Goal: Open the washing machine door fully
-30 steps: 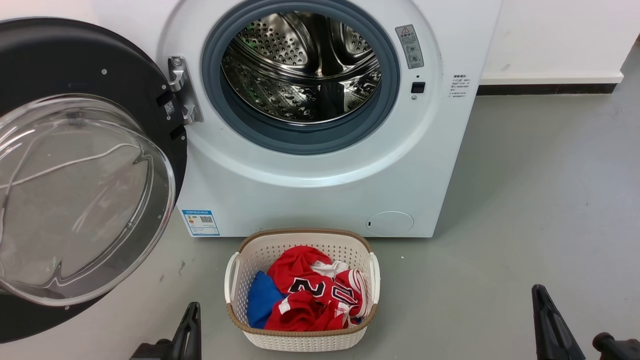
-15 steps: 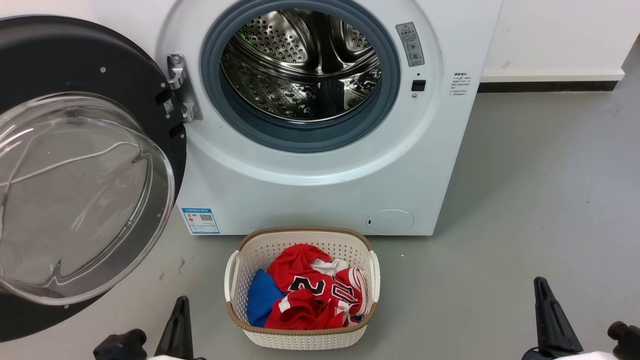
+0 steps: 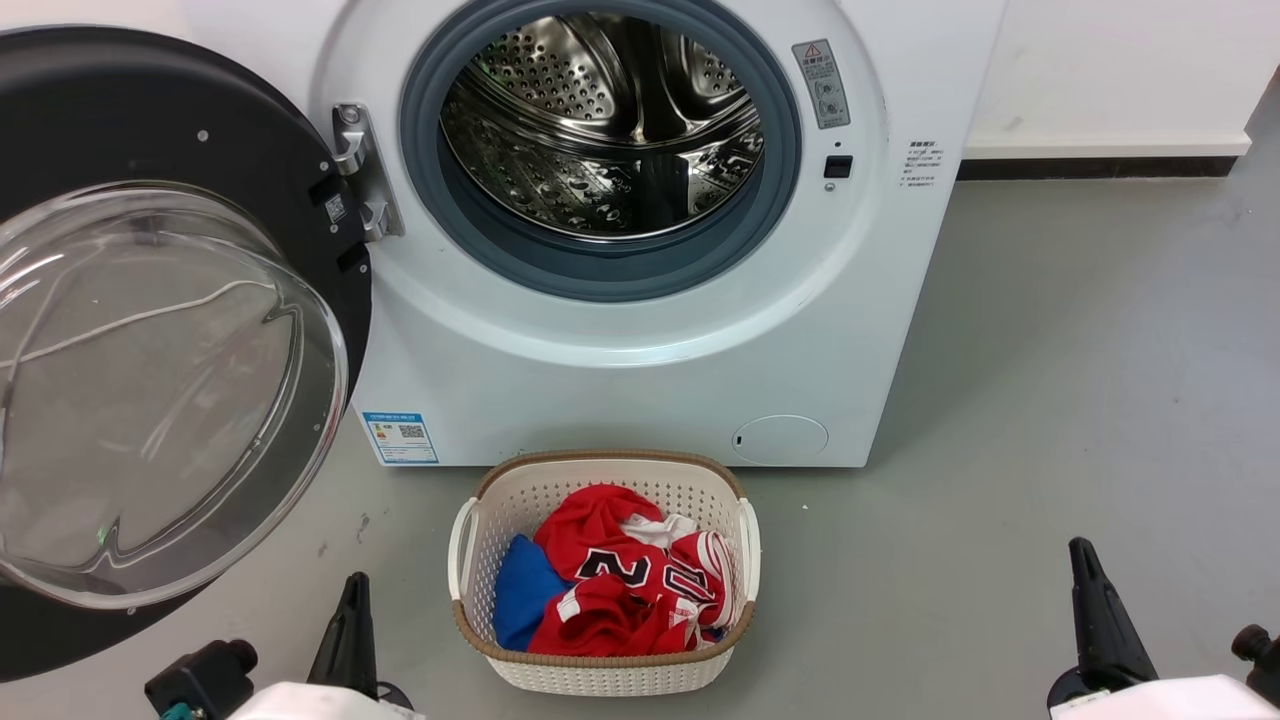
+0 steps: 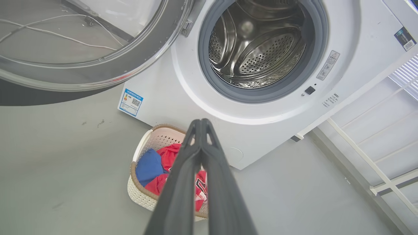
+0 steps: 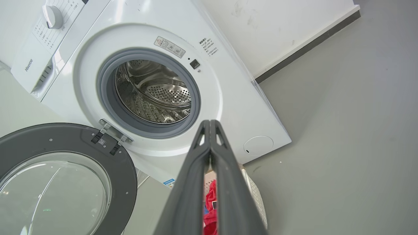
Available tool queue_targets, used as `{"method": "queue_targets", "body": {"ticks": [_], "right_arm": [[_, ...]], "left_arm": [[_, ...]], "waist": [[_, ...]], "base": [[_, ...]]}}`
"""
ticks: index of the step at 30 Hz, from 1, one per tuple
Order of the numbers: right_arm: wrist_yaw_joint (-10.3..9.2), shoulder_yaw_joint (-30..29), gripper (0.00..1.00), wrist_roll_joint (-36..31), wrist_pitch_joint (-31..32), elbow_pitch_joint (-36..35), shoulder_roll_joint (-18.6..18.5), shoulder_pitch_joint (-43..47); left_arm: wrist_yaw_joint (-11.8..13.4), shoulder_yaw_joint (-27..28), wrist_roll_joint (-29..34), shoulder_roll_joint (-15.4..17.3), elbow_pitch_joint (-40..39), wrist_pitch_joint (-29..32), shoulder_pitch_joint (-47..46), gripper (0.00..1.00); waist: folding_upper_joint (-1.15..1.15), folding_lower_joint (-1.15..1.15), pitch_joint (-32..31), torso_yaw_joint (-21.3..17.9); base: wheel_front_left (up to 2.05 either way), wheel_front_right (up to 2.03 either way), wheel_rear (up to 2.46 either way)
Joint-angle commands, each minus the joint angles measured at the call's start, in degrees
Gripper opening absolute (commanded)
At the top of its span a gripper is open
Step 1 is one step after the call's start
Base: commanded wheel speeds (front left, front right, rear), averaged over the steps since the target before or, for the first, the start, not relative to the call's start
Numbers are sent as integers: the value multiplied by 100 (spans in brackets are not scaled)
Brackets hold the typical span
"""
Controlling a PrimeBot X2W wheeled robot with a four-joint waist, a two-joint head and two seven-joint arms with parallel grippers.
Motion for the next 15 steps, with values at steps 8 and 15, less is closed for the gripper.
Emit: {"method": "queue_targets", "body": {"ticks": [8,15], "right_arm": [[0,-14,0,814,169,63,-71,-307],[0,-27,0,1335,293,151,-79,-428]], "left_arm": [[-85,81,-840,0,12,188,-281,0],[-128,132,-1399,-1,61,320,-380,0]], "waist": [[0,0,21,3],[0,0,38,6]], "base": [[0,0,0],[0,0,0]]}}
